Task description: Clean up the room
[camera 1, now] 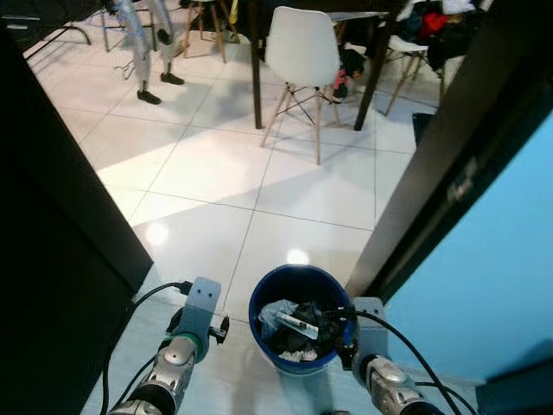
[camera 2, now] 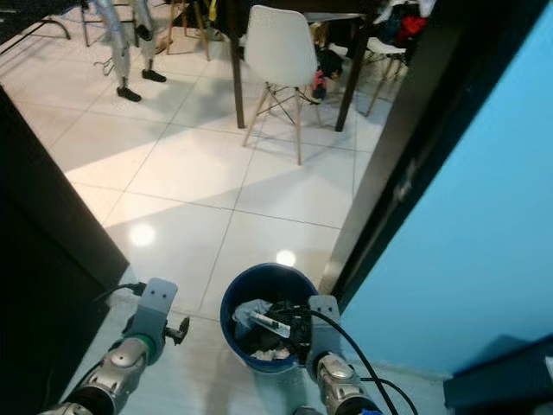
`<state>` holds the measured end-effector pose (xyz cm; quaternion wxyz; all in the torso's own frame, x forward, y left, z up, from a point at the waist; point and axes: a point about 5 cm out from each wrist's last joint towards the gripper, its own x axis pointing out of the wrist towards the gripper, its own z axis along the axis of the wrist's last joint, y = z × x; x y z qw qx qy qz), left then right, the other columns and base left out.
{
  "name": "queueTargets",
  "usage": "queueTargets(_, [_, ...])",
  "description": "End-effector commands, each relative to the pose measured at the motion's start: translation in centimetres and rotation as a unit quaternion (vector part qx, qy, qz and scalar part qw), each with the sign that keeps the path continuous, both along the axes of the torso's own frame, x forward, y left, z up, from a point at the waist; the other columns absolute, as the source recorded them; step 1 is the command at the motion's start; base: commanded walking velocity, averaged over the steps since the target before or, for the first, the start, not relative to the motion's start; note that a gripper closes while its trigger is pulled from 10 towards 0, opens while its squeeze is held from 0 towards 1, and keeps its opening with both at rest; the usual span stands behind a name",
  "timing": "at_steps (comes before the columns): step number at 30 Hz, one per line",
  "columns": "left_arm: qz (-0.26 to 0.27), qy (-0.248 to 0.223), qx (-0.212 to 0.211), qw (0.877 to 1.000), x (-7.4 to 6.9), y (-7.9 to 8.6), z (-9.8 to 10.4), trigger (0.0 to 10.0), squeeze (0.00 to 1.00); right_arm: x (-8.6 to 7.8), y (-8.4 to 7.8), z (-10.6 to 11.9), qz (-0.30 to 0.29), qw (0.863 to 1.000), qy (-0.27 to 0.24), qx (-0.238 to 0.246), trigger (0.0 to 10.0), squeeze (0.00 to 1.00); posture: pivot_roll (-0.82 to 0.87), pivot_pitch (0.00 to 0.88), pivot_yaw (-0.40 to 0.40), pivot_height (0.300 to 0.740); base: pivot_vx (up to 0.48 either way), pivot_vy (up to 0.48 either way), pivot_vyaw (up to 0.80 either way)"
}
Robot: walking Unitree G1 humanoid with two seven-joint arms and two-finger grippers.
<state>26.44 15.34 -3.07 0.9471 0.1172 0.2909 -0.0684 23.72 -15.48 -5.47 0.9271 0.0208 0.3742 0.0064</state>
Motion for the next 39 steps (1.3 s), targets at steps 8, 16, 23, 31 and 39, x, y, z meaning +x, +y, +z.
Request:
queueTargets(8, [-0.010,0.005,0.005,1.000,-0.41,0.01,-0.31,10.0,0.00,-0.68,0.14,-0.50,-0.001,1.000,0.015,-0.003,10.0,0.00,0.11,0.052,0.048,0.740,0.000,-0.125,0.00])
queueTargets(16, [-0.001,0.005,0.006,1.000,-0.38,0.13,-0.30,10.0,0.00,-0.63,0.19,-0.48,0.000,1.000,0.016,-0.003,10.0,0.00,0.11,0.055,0.045,0.740,0.000,-0.203,0.00])
queueTargets(23, [0.007,0.008,0.004,1.000,-0.49,0.34,-0.39,10.0,0.00,-0.61,0.30,-0.47,0.005,1.000,0.017,-0.004,10.0,0.00,0.12,0.059,0.037,0.740,0.000,0.000,0.00])
queueTargets(31, [0.011,0.007,0.005,1.000,-0.58,0.45,-0.44,10.0,0.00,-0.67,0.37,-0.51,0.009,1.000,0.018,-0.004,10.0,0.00,0.12,0.060,0.035,0.740,0.000,0.000,0.00])
queueTargets(39, [0.004,0.003,0.011,1.000,-0.56,0.45,-0.38,10.0,0.00,-0.78,0.46,-0.58,0.010,1.000,0.019,-0.004,10.0,0.00,0.12,0.061,0.036,0.740,0.000,-0.120,0.00])
